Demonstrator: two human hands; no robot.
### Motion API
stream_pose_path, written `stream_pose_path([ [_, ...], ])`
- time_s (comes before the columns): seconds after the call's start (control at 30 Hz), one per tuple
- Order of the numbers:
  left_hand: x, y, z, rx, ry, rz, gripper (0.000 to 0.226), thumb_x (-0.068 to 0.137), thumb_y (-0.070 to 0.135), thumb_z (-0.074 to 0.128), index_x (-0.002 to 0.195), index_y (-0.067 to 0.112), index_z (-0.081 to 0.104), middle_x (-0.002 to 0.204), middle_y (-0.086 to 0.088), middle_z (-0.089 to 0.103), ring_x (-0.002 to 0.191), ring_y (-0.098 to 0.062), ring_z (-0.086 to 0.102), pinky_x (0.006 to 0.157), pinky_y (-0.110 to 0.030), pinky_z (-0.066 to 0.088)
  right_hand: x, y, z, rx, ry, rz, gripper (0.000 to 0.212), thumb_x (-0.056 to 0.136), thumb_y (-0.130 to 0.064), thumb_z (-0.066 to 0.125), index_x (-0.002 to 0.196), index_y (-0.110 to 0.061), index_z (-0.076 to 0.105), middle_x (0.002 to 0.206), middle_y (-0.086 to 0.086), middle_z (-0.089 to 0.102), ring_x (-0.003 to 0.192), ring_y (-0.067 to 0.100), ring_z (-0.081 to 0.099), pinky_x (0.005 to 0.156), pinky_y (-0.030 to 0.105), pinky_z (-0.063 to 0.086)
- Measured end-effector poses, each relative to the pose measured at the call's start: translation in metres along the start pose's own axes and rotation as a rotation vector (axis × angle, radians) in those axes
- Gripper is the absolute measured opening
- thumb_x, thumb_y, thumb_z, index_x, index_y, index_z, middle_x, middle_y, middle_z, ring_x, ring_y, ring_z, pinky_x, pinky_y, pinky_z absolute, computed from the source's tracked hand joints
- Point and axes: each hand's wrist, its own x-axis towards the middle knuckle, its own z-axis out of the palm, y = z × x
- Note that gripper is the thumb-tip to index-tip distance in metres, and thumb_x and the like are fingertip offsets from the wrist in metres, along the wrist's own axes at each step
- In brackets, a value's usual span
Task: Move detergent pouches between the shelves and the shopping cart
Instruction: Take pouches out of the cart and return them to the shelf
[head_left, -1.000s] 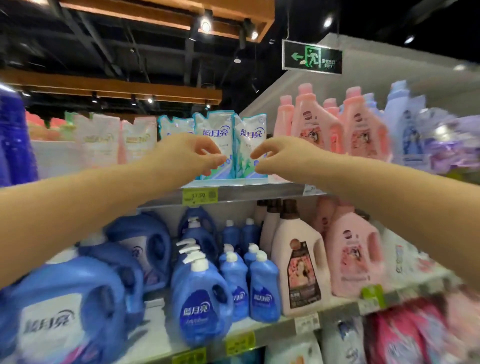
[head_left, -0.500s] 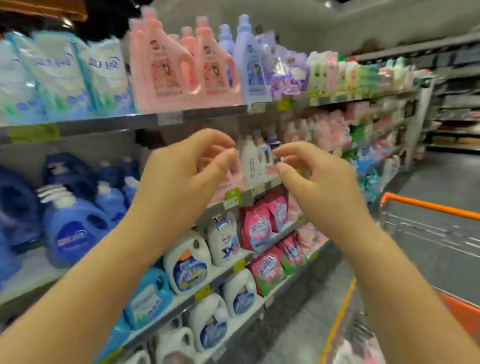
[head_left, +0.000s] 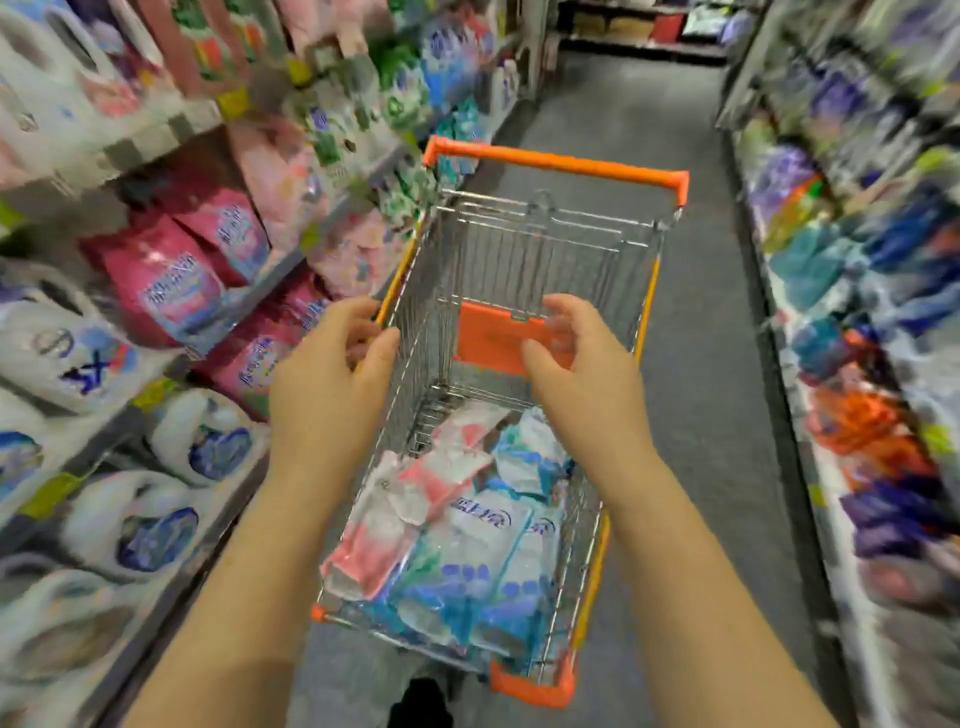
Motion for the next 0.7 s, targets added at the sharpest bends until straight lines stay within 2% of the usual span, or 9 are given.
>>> stream_pose_path([
  [0.07, 0.005, -0.026, 0.035, 0.013, -0.059, -0.07, 0.032, 0.09, 0.021, 0.057, 0.121, 0.015, 0.054, 0.102, 0.004, 0.06, 0.082, -0.012, 0.054, 0.071, -0.015, 0.031, 0.008, 0.04, 0.014, -0.017, 0.015, 0.095, 0.051, 0.087, -0.016, 0.057, 0.136, -0.018, 0.043, 0.13, 0.002, 0.053, 0.116, 0.019, 0.052, 0.101, 0.032, 0.039],
  [0.13, 0.008, -0.055, 0.073, 0.007, -0.13, -0.143, 0.043, 0.089, 0.021, 0.058, 0.13, 0.014, 0.045, 0.115, -0.002, 0.059, 0.09, -0.017, 0.059, 0.08, -0.021, 0.037, 0.014, 0.079, 0.032, -0.05, 0.03, 0.194, 0.062, 0.087, -0.018, 0.058, 0.144, -0.016, 0.032, 0.142, 0.006, 0.043, 0.126, 0.023, 0.045, 0.108, 0.038, 0.034],
  [0.17, 0.008, -0.07, 0.092, 0.006, -0.178, -0.175, 0.05, 0.089, 0.022, 0.058, 0.135, 0.014, 0.04, 0.123, -0.006, 0.056, 0.099, -0.022, 0.059, 0.087, -0.027, 0.041, 0.015, 0.097, 0.041, -0.071, 0.035, 0.256, 0.067, 0.088, -0.019, 0.058, 0.147, -0.015, 0.026, 0.146, 0.008, 0.037, 0.131, 0.024, 0.039, 0.11, 0.036, 0.03],
  [0.23, 0.004, -0.095, 0.127, 0.019, -0.289, -0.21, 0.065, 0.089, 0.024, 0.058, 0.144, 0.015, 0.026, 0.138, -0.011, 0.045, 0.119, -0.027, 0.052, 0.1, -0.039, 0.041, 0.016, 0.13, 0.062, -0.089, 0.04, 0.379, 0.072, 0.09, -0.02, 0.056, 0.15, -0.014, 0.016, 0.152, 0.008, 0.026, 0.138, 0.022, 0.029, 0.109, 0.028, 0.022],
  [0.33, -0.014, -0.129, 0.169, 0.098, -0.426, -0.252, 0.079, 0.089, 0.027, 0.059, 0.149, 0.012, 0.01, 0.152, -0.012, 0.023, 0.134, -0.023, 0.031, 0.108, -0.035, 0.027, 0.013, 0.173, 0.102, -0.047, 0.054, 0.572, 0.077, 0.091, -0.022, 0.056, 0.151, -0.016, 0.007, 0.156, 0.008, 0.016, 0.141, 0.024, 0.021, 0.111, 0.031, 0.021],
  [0.43, -0.045, -0.165, 0.199, 0.112, -0.592, -0.332, 0.085, 0.087, 0.028, 0.061, 0.149, 0.009, 0.006, 0.152, -0.019, 0.016, 0.14, -0.029, 0.019, 0.114, -0.038, 0.019, 0.0, 0.21, 0.143, -0.04, 0.024, 0.77, 0.08, 0.092, -0.022, 0.056, 0.151, -0.017, 0.001, 0.157, 0.011, 0.008, 0.143, 0.028, 0.013, 0.113, 0.035, 0.017],
  [0.5, -0.07, -0.186, 0.211, 0.142, -0.742, -0.403, 0.087, 0.085, 0.032, 0.061, 0.149, 0.011, 0.006, 0.152, -0.02, 0.017, 0.14, -0.032, 0.02, 0.113, -0.041, 0.023, -0.015, 0.229, 0.164, -0.047, 0.006, 0.887, 0.081, 0.092, -0.021, 0.056, 0.151, -0.016, 0.0, 0.157, 0.015, 0.005, 0.144, 0.031, 0.01, 0.114, 0.037, 0.014],
  [0.6, -0.107, -0.21, 0.225, 0.256, -0.88, -0.302, 0.078, 0.081, 0.051, 0.04, 0.148, 0.015, 0.019, 0.145, -0.02, 0.036, 0.132, -0.035, 0.038, 0.104, -0.048, 0.034, -0.043, 0.252, 0.185, 0.024, -0.032, 1.067, 0.082, 0.093, -0.025, 0.055, 0.151, -0.013, -0.002, 0.157, 0.017, 0.0, 0.146, 0.027, 0.006, 0.115, 0.032, 0.011],
  [0.7, -0.13, -0.225, 0.229, 0.337, -1.03, -0.215, 0.076, 0.079, 0.048, 0.025, 0.147, 0.013, 0.022, 0.145, -0.022, 0.036, 0.135, -0.036, 0.034, 0.106, -0.052, 0.029, -0.062, 0.261, 0.203, 0.168, 0.021, 1.219, 0.093, 0.084, -0.036, 0.06, 0.151, -0.022, -0.003, 0.156, 0.016, 0.017, 0.142, 0.028, 0.024, 0.116, 0.038, 0.021],
])
